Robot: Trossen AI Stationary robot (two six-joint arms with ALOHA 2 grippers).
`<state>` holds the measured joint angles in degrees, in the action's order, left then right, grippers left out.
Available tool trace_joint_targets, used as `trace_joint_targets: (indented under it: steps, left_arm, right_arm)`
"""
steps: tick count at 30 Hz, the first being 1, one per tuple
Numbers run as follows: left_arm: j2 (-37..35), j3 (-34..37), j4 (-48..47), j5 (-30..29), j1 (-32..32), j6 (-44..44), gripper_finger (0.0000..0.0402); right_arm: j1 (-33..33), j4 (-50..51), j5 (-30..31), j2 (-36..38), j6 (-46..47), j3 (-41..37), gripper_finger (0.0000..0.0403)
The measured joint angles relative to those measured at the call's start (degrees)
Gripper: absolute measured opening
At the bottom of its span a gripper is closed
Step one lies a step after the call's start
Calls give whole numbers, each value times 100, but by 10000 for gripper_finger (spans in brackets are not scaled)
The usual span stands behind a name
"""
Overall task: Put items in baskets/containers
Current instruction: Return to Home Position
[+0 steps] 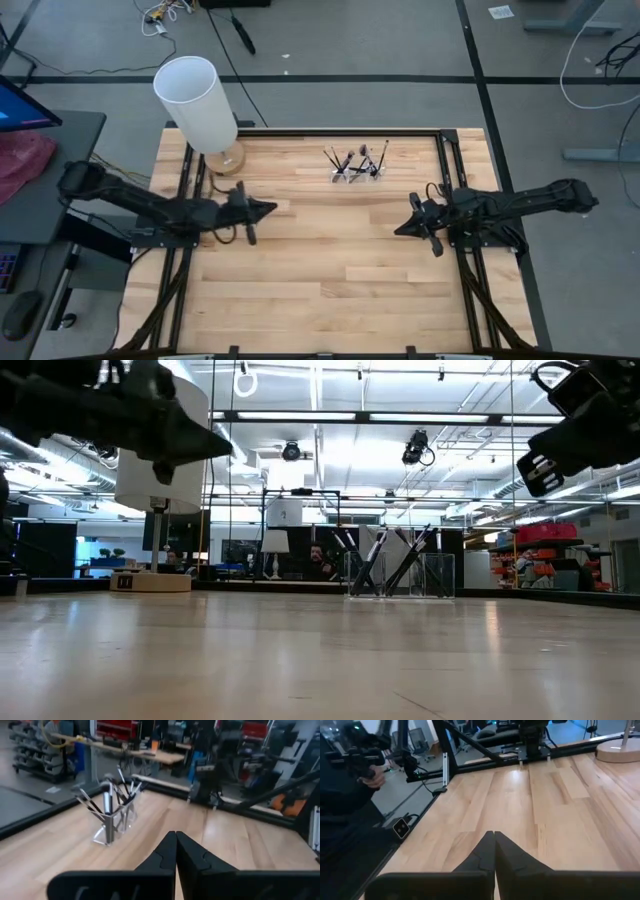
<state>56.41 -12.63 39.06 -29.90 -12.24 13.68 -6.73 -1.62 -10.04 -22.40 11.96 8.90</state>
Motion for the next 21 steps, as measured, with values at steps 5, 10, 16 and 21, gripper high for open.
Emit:
trace_joint_targets:
  steps: [5, 10, 16, 21]
  left_arm:
    - [-1384, 602, -170, 691, 274, -130, 5]
    - [-2762, 1108, -758, 1440, 807, -58, 5]
    - [-4090, 1212, -1890, 1610, 1325, -137, 5]
    - [-4951, 1212, -2578, 1915, 1568, -385, 5]
  right_arm:
    - [-1, 1, -8, 419, 0, -183, 2]
    - [-1, 10, -417, 868, 314, -488, 2]
    - [-1, -2, -609, 1338, 421, -760, 2]
    - [-1, -71, -758, 1606, 187, -758, 2]
